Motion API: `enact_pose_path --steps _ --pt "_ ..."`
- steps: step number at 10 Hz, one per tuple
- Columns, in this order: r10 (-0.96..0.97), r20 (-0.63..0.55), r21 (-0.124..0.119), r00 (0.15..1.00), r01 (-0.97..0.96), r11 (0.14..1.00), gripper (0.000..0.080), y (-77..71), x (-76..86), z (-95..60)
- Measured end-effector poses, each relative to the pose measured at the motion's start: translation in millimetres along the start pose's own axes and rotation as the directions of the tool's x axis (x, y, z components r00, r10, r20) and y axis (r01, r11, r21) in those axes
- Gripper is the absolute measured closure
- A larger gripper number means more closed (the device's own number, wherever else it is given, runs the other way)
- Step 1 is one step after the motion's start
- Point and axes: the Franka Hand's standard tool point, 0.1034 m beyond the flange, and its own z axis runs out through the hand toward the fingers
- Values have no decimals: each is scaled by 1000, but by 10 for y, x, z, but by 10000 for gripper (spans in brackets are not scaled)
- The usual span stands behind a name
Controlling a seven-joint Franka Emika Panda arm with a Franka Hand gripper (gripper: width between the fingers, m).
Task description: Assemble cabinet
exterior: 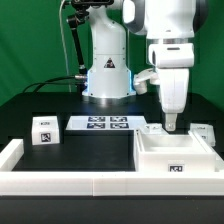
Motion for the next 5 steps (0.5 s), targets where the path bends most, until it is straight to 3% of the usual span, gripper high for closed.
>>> enact_pose_path --steps 2,5 --pt "106 5 5 994 -106 994 6 -255 149 -52" --pt "178 -16 16 984 -178 984 2 -481 536 102"
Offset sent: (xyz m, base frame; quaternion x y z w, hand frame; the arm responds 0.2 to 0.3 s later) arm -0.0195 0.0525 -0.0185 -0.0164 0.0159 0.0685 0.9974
